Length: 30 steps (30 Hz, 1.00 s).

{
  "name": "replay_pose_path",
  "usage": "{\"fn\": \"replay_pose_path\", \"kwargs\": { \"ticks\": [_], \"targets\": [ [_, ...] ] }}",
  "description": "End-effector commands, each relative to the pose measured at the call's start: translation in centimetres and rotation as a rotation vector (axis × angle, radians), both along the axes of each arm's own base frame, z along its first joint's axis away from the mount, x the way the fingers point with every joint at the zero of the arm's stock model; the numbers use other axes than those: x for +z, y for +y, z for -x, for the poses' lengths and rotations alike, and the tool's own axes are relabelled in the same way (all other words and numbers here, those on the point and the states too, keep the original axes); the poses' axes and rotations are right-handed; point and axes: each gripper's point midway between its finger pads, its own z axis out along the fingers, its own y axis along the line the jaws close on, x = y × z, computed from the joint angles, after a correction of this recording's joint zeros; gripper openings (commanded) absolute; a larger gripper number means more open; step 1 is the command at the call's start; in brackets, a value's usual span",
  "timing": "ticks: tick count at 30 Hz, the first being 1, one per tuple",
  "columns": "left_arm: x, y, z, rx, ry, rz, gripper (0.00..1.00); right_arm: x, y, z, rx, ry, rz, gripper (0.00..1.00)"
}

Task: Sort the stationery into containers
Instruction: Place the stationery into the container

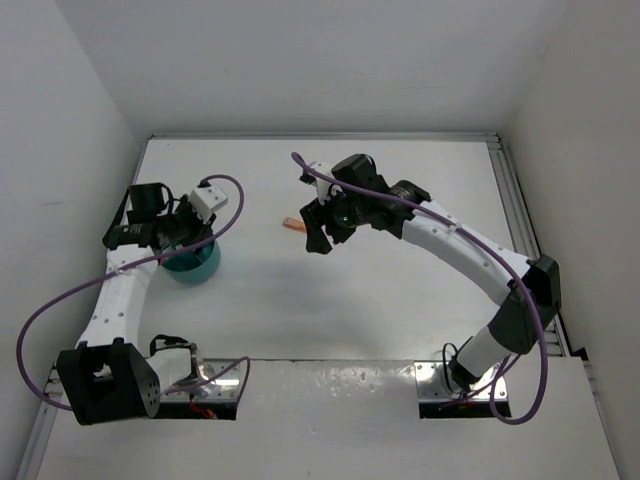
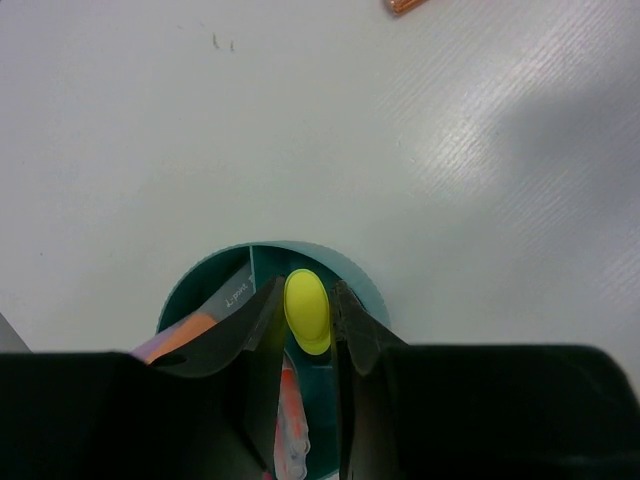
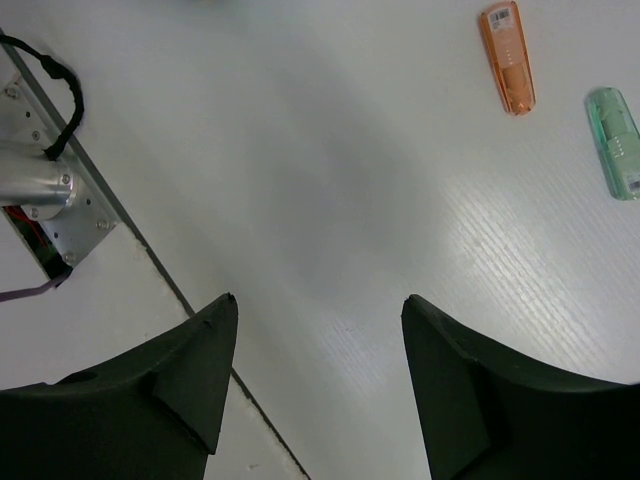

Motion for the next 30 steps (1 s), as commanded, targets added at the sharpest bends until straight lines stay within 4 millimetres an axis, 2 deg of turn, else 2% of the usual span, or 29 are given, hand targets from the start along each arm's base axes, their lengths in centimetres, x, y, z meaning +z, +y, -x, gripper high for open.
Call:
{"fn": "replay_pose_path", "kwargs": {
  "ticks": [1, 8, 15, 23, 26, 27, 29, 30],
  "targets": [
    [0.7, 0.3, 0.0, 0.016, -0.023, 0.021, 0.00, 0.3, 0.3, -0.1, 0.001, 0.005, -0.023, 0.66],
    [0.2, 0.5, 0.3, 0.030, -0.005, 0.048, 0.00, 0.1, 0.1, -0.1, -0.002, 0.008, -0.020, 0.66],
    [0.6, 0.6, -0.3, 0.067, -0.005, 0.087, 0.00, 0.0, 0.3, 0.0, 0.001, 0.017, -0.017, 0.65],
    [-0.5, 1.4, -0.2, 0.126, 0.074, 0.083, 0.00, -0.1, 0.2, 0.0, 0.001, 0.020, -0.014, 0.65],
    [-0.9, 1.7, -0.3, 0.133, 0.120, 0.081, 0.09, -0.1, 0.3, -0.2, 0.001, 0.020, -0.014, 0.66],
    [-1.5, 1.7, -0.1, 0.137, 0.159, 0.089, 0.22, -0.2, 0.3, -0.2, 0.000, 0.021, -0.011, 0.66],
    [-1.4, 1.8, -0.3, 0.138, 0.171, 0.098, 0.40, -0.3, 0.2, -0.3, -0.003, 0.021, -0.001, 0.67],
    [-1.3, 1.8, -0.3, 0.143, 0.170, 0.105, 0.40, -0.5, 0.0, -0.5, -0.010, 0.018, 0.005, 0.67]
  ]
}}
